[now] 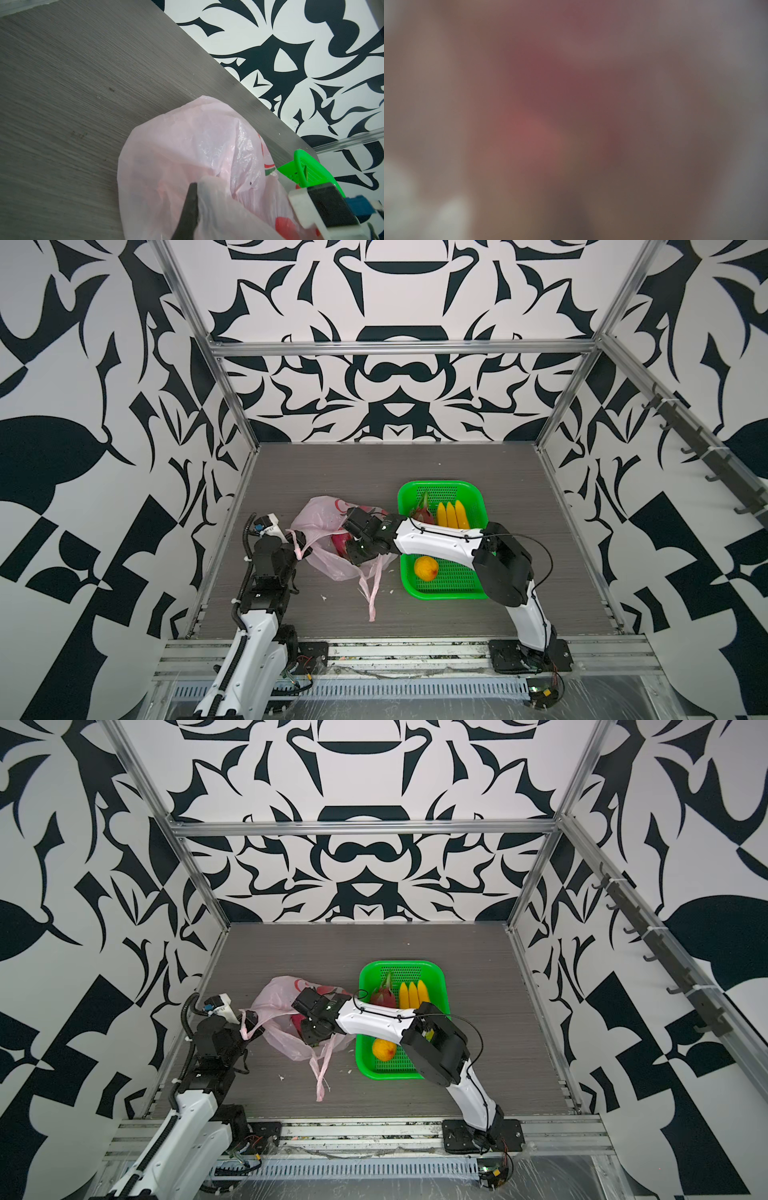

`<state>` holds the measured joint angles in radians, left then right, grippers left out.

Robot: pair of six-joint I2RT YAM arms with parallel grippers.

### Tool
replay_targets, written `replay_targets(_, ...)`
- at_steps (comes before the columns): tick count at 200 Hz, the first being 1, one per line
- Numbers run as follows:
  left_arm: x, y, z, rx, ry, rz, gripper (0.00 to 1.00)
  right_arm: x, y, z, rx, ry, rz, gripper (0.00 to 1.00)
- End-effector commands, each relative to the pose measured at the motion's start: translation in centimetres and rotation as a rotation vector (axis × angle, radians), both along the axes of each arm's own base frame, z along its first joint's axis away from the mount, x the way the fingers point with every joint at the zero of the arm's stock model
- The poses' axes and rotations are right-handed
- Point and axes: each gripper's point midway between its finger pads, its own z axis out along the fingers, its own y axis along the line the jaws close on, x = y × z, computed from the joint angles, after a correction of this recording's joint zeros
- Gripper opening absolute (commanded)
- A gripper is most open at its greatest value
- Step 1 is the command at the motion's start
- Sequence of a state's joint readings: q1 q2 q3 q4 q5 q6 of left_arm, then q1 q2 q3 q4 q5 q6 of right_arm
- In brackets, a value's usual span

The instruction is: Untie the knot of the plastic bag and take out the fruit

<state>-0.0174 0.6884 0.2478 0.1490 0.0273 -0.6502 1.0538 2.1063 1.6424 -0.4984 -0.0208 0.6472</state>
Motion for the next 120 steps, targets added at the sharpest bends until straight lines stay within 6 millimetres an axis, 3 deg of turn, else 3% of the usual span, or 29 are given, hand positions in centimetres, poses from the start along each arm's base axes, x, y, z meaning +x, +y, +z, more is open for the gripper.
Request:
replay_targets(1, 0.1, -0.1, 0.2, -0.018, -0.030, -0.002, 0.00, -0.2, -0.7, 1.6, 0.002, -0.015, -0.025, 0.00)
replay_targets(33, -0.3, -0.7, -0.4, -0.046, -0.007, -0.026, 0.00, -0.2, -0.7, 2.0, 0.005, -0.017, -0.029, 0.01)
replay_targets(120, -1.3, -1.8, -0.7, -0.092, -0.003, -0.081, 0.00, 0.0, -0.7, 3.9, 0.001, -0.052, -0.042, 0.33)
